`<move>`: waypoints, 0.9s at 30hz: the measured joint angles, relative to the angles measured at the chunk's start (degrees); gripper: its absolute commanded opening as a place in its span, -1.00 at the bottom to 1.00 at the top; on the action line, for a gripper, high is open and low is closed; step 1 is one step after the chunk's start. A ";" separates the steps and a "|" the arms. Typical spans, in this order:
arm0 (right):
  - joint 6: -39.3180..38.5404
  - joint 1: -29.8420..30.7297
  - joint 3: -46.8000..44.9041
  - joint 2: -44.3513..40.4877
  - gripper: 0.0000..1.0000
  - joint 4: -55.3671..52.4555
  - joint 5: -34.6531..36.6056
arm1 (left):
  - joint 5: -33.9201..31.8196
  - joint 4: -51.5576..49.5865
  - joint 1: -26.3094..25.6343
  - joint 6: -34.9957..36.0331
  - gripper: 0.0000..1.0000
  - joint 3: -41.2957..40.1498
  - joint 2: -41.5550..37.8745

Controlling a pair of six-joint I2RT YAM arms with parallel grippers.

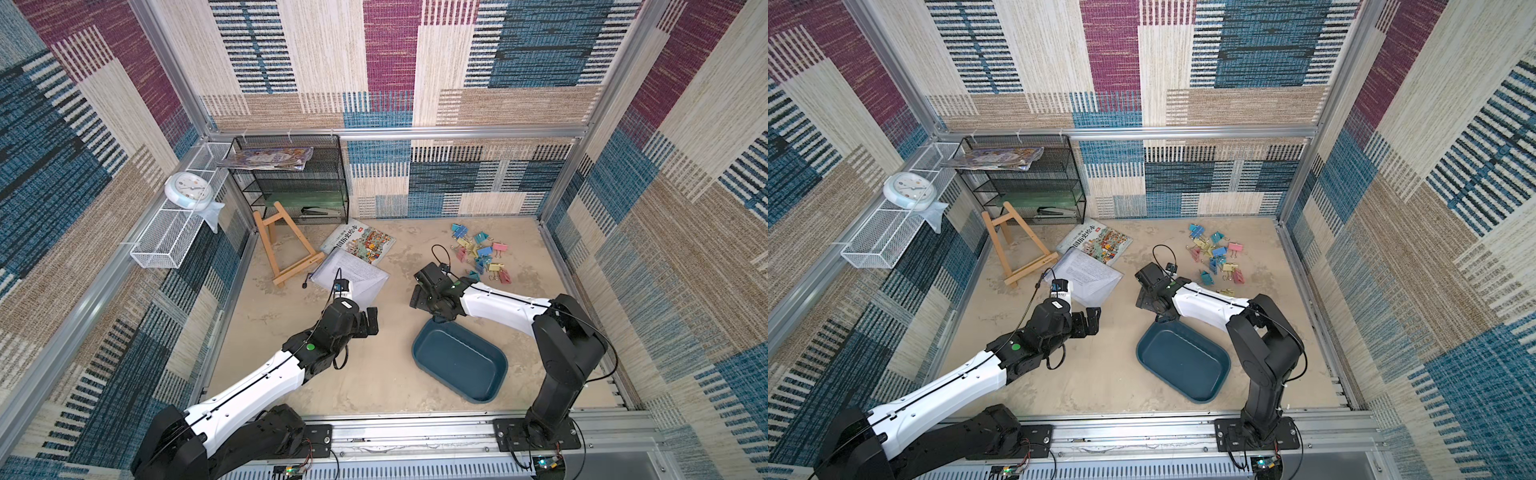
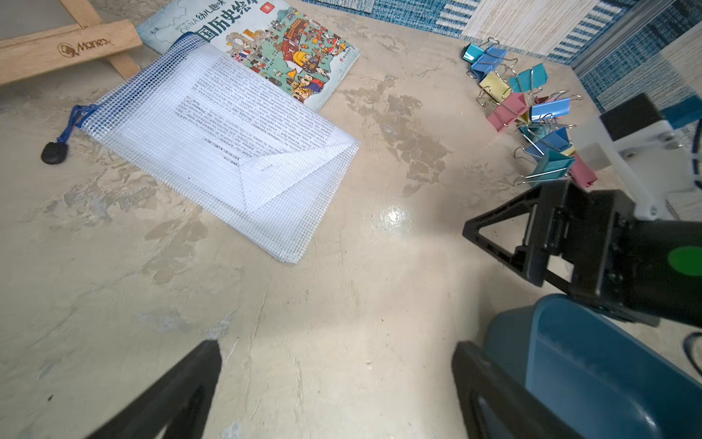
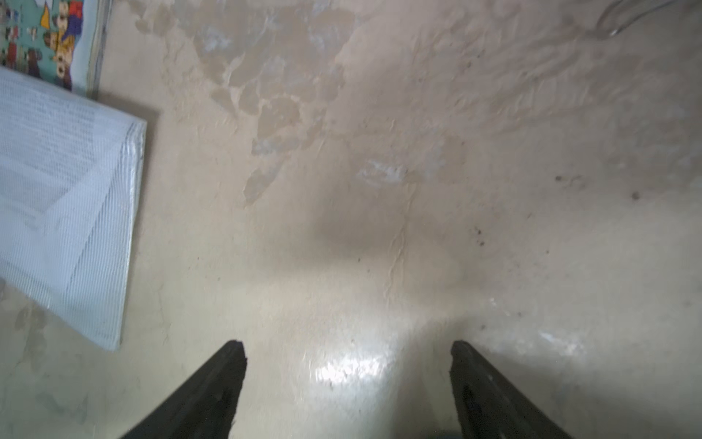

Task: Put the binder clips in the storage box
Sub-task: Adjust the storage box at the center of the board.

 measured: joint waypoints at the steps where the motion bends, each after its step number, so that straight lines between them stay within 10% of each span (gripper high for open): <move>1: -0.50 0.17 0.02 -1.29 0.83 -0.50 0.22 | 0.63 -0.22 0.00 0.68 0.98 0.42 0.68; 8: -2.67 -1.09 -6.75 -19.67 0.94 -0.96 6.86 | 13.99 -5.14 -6.08 10.14 0.91 16.50 18.12; 15: -6.95 -16.17 -20.87 -35.80 0.96 -2.40 2.58 | 18.25 -12.17 -13.09 15.96 0.37 33.59 37.81; 27: -10.49 -19.08 -28.02 -45.40 0.95 -2.23 -3.63 | 13.35 -17.84 -14.88 14.73 -0.80 41.75 48.87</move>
